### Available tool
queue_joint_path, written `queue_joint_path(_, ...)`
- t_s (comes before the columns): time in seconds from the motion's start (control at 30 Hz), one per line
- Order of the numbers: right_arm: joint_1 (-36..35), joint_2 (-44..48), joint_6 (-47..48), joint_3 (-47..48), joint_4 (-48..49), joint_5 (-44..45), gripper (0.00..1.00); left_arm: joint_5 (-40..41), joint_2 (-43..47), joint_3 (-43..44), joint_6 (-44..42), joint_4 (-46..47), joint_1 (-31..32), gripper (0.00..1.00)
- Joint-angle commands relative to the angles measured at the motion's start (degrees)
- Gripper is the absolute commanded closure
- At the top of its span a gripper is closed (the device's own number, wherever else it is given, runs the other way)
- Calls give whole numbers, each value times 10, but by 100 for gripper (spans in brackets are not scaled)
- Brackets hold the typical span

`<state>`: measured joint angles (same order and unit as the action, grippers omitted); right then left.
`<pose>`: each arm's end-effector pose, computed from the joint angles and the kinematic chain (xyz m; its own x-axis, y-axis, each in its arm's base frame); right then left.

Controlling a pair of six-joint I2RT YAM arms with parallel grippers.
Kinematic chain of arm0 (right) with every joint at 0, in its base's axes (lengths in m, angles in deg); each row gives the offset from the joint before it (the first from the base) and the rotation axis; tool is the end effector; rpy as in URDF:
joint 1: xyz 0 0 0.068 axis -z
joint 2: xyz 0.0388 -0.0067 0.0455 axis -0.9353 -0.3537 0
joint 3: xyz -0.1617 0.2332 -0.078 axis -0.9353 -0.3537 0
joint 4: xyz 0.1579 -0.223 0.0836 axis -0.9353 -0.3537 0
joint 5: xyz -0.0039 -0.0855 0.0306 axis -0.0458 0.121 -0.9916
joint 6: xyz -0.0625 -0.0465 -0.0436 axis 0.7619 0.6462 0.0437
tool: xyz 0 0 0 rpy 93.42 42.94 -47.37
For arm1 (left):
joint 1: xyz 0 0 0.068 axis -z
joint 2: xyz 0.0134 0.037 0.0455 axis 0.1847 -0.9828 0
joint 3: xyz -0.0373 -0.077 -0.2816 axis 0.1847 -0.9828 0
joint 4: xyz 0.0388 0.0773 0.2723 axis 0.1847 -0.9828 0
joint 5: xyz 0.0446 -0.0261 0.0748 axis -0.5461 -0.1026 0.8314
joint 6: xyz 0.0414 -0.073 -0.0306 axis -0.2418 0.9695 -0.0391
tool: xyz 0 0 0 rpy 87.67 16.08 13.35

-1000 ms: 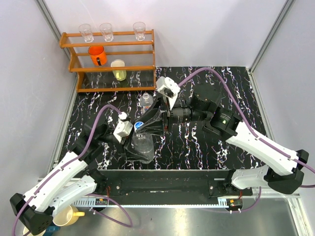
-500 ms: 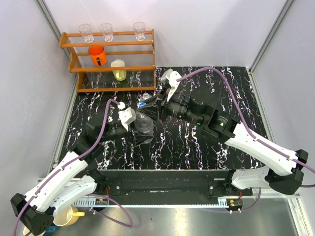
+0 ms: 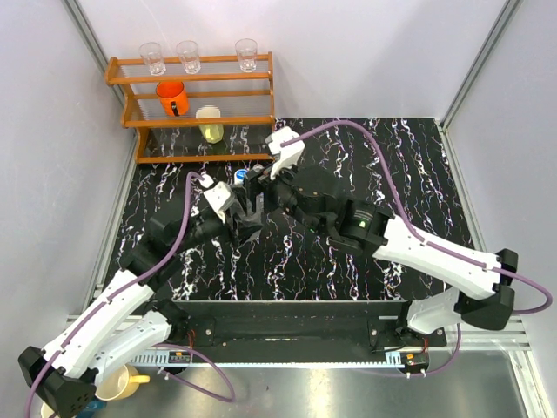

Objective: Screw on the bottle caps

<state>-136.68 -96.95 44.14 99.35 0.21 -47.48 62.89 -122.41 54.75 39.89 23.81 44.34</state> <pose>0.1758 0.3421 0.4785 -0.1523 0.0453 -0.9873 -0.6869 0.7134 0.1387 0.1710 -0.1515 0.3366 -0.1411 0.1003 -0.9849 0.8323 0.5508 -0.0631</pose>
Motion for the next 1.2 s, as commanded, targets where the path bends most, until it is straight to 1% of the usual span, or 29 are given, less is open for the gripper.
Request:
queue_joint_path(0.0, 25, 98, -1, -54, 54, -102, 15, -118, 19, -6, 1, 74, -2, 71)
queue_joint_path(0.03, 49, 131, -8, -66, 65, -132, 13, -149, 18, -7, 1, 83, -2, 71)
queue_joint_path(0.07, 59, 146, -12, -86, 81, -202, 12, -218, 17, -10, 1, 88, -1, 71)
queue_joint_path(0.13, 85, 178, -13, -99, 97, -277, 12, -301, 12, -13, 1, 106, -2, 69)
queue_joint_path(0.17, 92, 184, -11, -104, 99, -366, 12, -384, 11, -14, 1, 107, -2, 69)
queue_joint_path(0.23, 98, 185, -9, -103, 96, -445, 15, -449, 6, -13, 16, 108, -1, 68)
queue_joint_path(0.27, 101, 183, -7, -94, 91, -508, 17, -488, 5, -13, 24, 108, -1, 68)
queue_joint_path(0.33, 101, 169, -10, -87, 85, -551, 19, -507, 4, -9, 23, 97, -2, 68)
queue_joint_path(0.37, 103, 164, -13, -80, 84, -587, 21, -531, 3, -5, 19, 93, -2, 68)
queue_joint_path(0.47, 102, 142, -20, -63, 85, -627, 23, -565, 3, 0, 29, 92, -2, 68)
queue_joint_path(0.57, 102, 122, -31, -50, 102, -661, 25, -578, 2, 2, 36, 92, -2, 68)
queue_joint_path(0.77, 103, 93, -52, -36, 117, -685, 29, -569, 3, 3, 31, 81, -2, 68)
queue_joint_path(0.9, 102, 82, -80, -41, 167, -710, 32, -565, 6, 1, 30, 81, -2, 68)
queue_joint_path(1.1, 102, 60, -107, -43, 212, -735, 41, -551, 6, -3, 26, 82, -2, 69)
queue_joint_path(1.17, 102, 55, -111, -43, 216, -741, 45, -543, 6, -2, 25, 81, -2, 69)
